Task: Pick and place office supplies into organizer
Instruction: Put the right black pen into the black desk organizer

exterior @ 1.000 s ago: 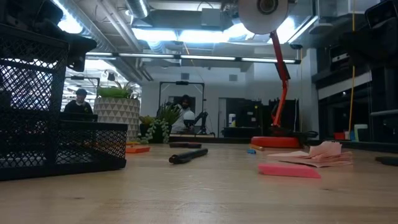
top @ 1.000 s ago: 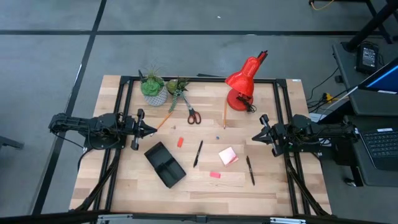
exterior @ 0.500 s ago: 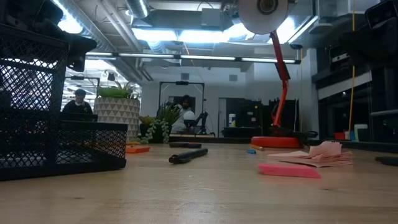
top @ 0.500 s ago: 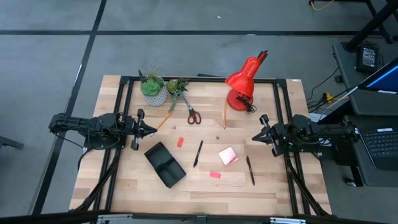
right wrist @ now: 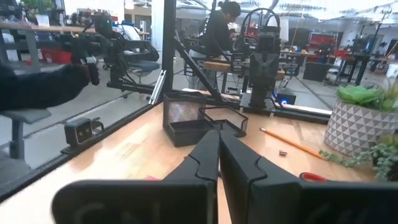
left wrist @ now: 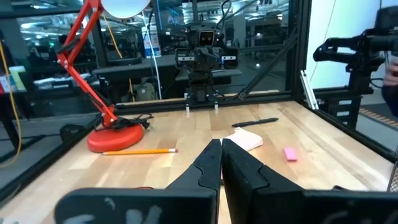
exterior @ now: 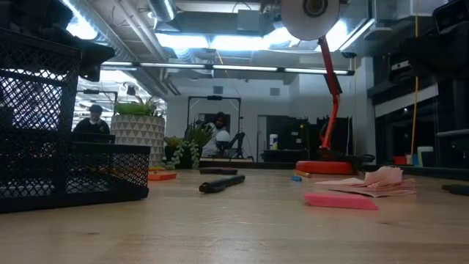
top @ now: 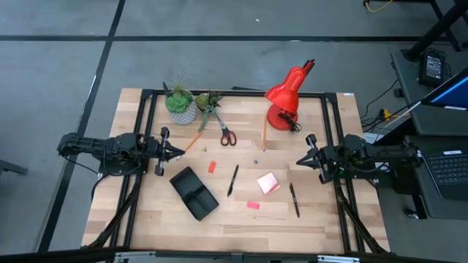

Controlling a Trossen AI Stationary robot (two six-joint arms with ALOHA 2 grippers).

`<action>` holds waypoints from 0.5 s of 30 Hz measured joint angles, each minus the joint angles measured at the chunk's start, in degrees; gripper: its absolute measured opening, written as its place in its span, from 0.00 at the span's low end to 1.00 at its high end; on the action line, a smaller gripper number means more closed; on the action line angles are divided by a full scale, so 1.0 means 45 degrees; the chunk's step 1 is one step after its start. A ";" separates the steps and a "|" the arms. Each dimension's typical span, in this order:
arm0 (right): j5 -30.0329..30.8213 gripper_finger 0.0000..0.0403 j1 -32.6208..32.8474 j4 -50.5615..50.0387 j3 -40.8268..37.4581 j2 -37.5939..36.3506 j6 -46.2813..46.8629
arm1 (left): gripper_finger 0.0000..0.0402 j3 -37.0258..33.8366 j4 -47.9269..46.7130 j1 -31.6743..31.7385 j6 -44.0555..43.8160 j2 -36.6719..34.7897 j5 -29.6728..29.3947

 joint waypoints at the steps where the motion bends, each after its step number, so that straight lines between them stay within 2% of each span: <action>1: 0.0001 0.04 -0.0002 0.0005 0.0002 0.0000 -0.0043 | 0.02 0.0003 0.0005 0.0000 -0.0004 0.0001 0.0000; 15: -0.0004 0.04 -0.0004 0.0010 0.0004 0.0000 0.0013 | 0.02 0.0003 0.0024 0.0000 -0.0079 -0.0001 -0.0039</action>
